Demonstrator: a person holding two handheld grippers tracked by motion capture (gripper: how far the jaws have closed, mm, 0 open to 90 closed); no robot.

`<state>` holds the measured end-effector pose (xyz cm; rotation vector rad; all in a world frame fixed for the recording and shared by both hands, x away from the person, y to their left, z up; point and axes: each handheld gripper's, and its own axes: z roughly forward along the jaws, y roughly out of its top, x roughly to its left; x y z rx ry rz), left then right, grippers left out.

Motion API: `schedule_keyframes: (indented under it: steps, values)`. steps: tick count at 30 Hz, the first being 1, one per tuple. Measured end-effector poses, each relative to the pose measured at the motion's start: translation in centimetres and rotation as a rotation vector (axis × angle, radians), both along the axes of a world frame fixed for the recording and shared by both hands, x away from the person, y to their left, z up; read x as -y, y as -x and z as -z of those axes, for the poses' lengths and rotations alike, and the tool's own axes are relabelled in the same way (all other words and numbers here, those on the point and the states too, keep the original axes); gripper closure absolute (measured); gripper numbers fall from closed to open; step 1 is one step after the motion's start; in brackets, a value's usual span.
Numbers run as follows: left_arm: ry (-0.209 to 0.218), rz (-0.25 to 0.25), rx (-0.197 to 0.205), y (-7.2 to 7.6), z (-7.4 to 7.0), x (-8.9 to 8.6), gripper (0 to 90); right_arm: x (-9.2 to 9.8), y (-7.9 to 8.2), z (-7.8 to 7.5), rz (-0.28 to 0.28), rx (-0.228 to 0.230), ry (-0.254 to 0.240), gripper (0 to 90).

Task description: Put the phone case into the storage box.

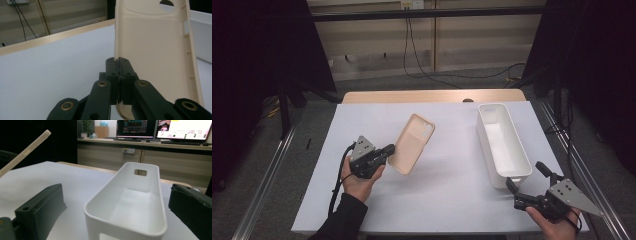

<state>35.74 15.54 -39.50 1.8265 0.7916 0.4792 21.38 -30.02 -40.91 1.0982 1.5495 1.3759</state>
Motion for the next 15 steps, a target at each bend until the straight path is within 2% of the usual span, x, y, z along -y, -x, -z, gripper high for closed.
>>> schedule_keyframes:
  steps: [4, 6, 10, 12, 14, 15]
  values:
    - [0.013, 0.017, -0.005, 0.5, 0.2, 0.5, 87.9, -0.8, -0.4, -0.8, -0.034, 0.001, -0.027, 0.0]
    - [0.01, 0.033, -0.003, 0.6, 0.4, 1.1, 87.8, -1.7, -0.9, -1.3, -0.058, -0.022, -0.021, 0.0]
    - [0.018, 0.04, -0.005, 0.4, 0.6, 1.7, 87.9, -2.7, -1.4, -1.5, -0.096, -0.037, -0.014, 0.5]
    - [0.025, 0.039, -0.016, 0.2, 0.9, 2.0, 87.8, -3.3, -1.8, -1.6, -0.112, -0.037, -0.015, 0.9]
    - [0.029, 0.038, -0.015, 0.2, 0.9, 2.1, 87.9, -3.5, -2.0, -1.6, -0.118, -0.037, -0.013, 0.9]
    - [0.029, 0.044, -0.008, 0.3, 0.9, 2.4, 87.8, -4.1, -2.6, -2.0, -0.135, -0.033, -0.014, 0.9]
